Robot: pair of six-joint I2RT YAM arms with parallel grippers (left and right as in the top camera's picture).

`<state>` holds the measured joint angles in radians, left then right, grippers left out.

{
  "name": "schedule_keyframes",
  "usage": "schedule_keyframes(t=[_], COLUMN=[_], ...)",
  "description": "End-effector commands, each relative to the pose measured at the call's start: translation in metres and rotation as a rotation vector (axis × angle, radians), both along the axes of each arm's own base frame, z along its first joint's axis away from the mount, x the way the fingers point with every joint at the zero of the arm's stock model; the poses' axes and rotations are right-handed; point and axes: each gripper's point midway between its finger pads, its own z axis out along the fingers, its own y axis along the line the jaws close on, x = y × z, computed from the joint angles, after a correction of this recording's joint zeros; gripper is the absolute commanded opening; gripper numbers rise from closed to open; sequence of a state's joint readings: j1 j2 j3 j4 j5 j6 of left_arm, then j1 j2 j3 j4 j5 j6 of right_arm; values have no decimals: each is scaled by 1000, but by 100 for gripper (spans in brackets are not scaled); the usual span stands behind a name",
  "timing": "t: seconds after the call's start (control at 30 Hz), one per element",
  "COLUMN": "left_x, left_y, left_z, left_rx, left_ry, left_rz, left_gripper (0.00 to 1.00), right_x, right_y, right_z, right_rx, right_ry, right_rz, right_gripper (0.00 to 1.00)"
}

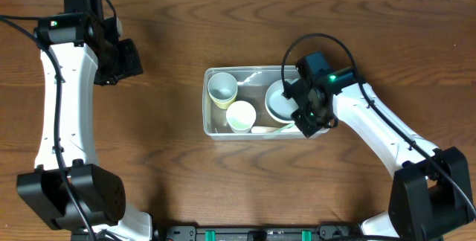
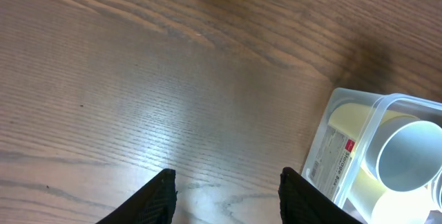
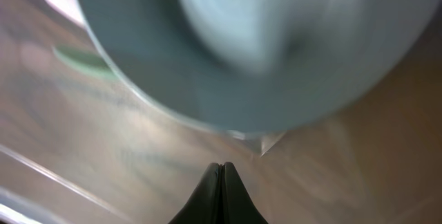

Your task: Pack container

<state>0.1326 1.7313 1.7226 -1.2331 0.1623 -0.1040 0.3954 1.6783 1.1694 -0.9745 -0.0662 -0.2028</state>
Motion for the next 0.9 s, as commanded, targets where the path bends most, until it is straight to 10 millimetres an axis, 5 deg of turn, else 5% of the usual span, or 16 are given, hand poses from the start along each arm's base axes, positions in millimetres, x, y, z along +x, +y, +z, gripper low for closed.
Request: schedule_keyframes(t=[0.0, 0.17, 0.4, 0.6, 0.87], left_x=[-4, -4, -4, -4, -4], left_y=[-3, -3, -3, -3, -3], left_z=[2, 2, 2, 2, 2], left_rx=[-8, -8, -8, -8, -8], left_ry=[-1, 0, -1, -1, -1], left_rz=[-9, -9, -9, -9, -9], left_gripper=[49, 49, 49, 49, 49], right_x=[12, 54, 93, 80, 54], right_y=[8, 10, -72, -115, -93], right_z=[7, 48, 103, 84, 29], right_rx=[44, 65, -47, -82, 4], right_ry=[-46, -195, -425, -328, -128], right_rz=[-23, -143, -618, -767, -688], right_gripper=[1, 1, 1, 1, 1])
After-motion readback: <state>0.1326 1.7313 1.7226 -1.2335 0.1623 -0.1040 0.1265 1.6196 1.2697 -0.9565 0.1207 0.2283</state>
